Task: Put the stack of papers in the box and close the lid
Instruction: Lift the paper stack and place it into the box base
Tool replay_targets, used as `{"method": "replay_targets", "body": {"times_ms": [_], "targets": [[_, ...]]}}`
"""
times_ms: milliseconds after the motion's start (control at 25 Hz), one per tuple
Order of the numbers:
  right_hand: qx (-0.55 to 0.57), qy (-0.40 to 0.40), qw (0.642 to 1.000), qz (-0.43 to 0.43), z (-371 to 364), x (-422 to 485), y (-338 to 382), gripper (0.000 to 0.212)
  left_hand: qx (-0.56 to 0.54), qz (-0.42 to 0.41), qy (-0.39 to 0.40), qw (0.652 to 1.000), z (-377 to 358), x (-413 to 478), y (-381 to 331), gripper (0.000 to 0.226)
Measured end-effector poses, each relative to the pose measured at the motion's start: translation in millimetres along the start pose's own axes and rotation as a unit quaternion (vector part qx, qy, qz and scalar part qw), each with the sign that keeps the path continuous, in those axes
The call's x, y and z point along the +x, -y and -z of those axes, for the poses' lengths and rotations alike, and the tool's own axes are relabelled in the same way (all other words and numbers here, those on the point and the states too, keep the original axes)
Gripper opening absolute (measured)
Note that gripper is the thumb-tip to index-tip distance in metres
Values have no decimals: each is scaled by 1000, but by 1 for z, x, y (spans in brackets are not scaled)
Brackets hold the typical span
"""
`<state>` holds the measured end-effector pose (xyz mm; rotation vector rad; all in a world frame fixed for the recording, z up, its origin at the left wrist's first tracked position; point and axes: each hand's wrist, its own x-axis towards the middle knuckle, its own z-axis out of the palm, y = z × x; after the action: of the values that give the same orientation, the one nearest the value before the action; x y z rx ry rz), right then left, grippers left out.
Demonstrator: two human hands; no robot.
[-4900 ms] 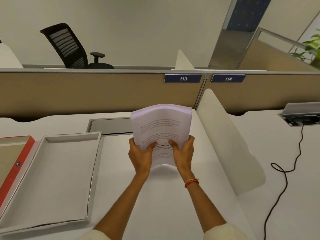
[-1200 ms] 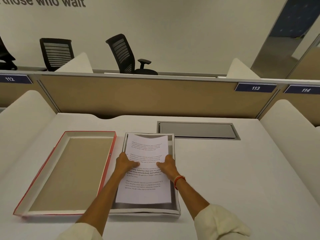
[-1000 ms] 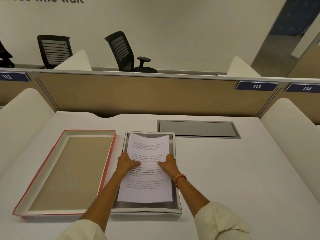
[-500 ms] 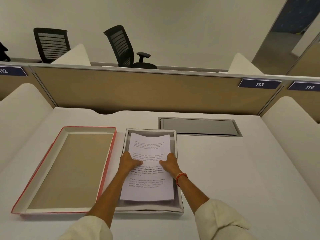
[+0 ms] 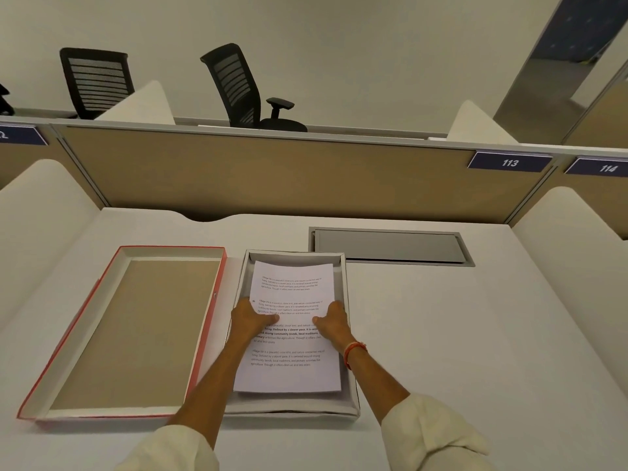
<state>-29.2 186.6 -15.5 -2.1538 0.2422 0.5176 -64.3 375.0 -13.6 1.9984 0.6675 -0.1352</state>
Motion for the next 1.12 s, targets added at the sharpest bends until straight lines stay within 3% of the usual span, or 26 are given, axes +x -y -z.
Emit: {"method": "replay_targets", "body": {"times_ms": [400, 600, 880, 1120], "targets": [[15, -76, 997, 31, -7, -13, -5, 43, 7, -17, -92, 996, -8, -16, 1, 63], [35, -45, 998, 11, 4, -15, -4, 50, 25, -12, -83, 996, -4, -15, 0, 68], [90, -21, 995, -32, 13, -10, -8, 45, -9, -7, -77, 997, 4, -10, 2, 47], [86, -13, 996, -33, 13, -11, -9, 48, -23, -4, -78, 997, 2, -15, 1, 46]]}}
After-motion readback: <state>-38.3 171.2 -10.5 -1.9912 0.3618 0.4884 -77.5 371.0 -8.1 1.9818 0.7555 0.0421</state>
